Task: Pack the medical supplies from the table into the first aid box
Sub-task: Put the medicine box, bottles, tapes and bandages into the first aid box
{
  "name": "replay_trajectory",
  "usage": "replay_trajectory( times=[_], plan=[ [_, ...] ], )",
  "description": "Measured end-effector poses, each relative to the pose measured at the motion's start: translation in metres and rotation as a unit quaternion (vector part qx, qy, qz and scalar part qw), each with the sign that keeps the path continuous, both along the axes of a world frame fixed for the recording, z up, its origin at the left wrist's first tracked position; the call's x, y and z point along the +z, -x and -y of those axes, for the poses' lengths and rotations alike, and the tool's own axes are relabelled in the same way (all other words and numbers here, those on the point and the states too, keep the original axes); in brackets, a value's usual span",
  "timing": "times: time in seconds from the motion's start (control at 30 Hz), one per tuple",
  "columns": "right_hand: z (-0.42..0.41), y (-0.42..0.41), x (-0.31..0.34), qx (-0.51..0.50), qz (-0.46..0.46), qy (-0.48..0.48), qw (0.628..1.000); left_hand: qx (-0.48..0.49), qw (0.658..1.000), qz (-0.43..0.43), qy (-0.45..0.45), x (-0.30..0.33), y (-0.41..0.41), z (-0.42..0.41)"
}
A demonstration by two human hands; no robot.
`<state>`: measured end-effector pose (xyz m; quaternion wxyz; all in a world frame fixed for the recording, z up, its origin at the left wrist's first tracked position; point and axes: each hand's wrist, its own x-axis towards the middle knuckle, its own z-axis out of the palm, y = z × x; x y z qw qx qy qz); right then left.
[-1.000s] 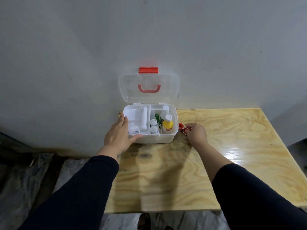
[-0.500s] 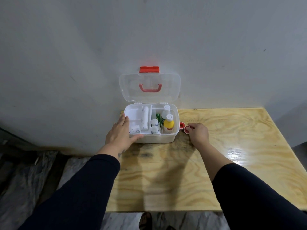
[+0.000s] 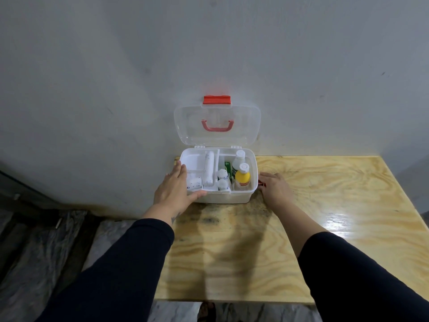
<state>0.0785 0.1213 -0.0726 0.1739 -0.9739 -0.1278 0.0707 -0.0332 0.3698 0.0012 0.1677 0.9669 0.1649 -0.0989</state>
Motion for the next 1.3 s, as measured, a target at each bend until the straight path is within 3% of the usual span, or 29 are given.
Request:
replay_trajectory(
  times=[0.17, 0.27, 0.5, 0.7, 0.97, 1.17, 1.3],
  plan=[
    [0.000, 0.000, 0.007, -0.011, 0.033, -0.014, 0.999, 0.000, 1.000, 0.001, 0.002, -0.001, 0.000, -0.002],
    [0.008, 0.000, 0.017, -0.067, 0.042, -0.049, 0.996, 0.001, 1.000, 0.006, 0.006, 0.000, 0.000, -0.002],
    [0.012, -0.018, 0.085, -0.101, 0.121, -0.117, 0.981, 0.002, 1.000, 0.015, 0.020, 0.003, 0.001, -0.001],
    [-0.028, -0.013, 0.141, 0.010, 0.147, -0.132, 0.980, 0.009, 0.998, 0.025, 0.048, 0.006, 0.000, 0.001],
    [-0.126, 0.005, 0.134, 0.136, 0.039, -0.130, 0.981, 0.051, 0.990, 0.060, 0.113, 0.002, 0.002, -0.003],
    [-0.164, 0.002, 0.114, 0.202, 0.011, -0.018, 0.979, 0.065, 0.969, 0.136, 0.197, -0.004, 0.008, -0.004],
    [-0.176, -0.008, 0.102, 0.238, -0.007, 0.017, 0.971, 0.072, 0.963, 0.157, 0.207, -0.006, 0.008, -0.006]
  ],
)
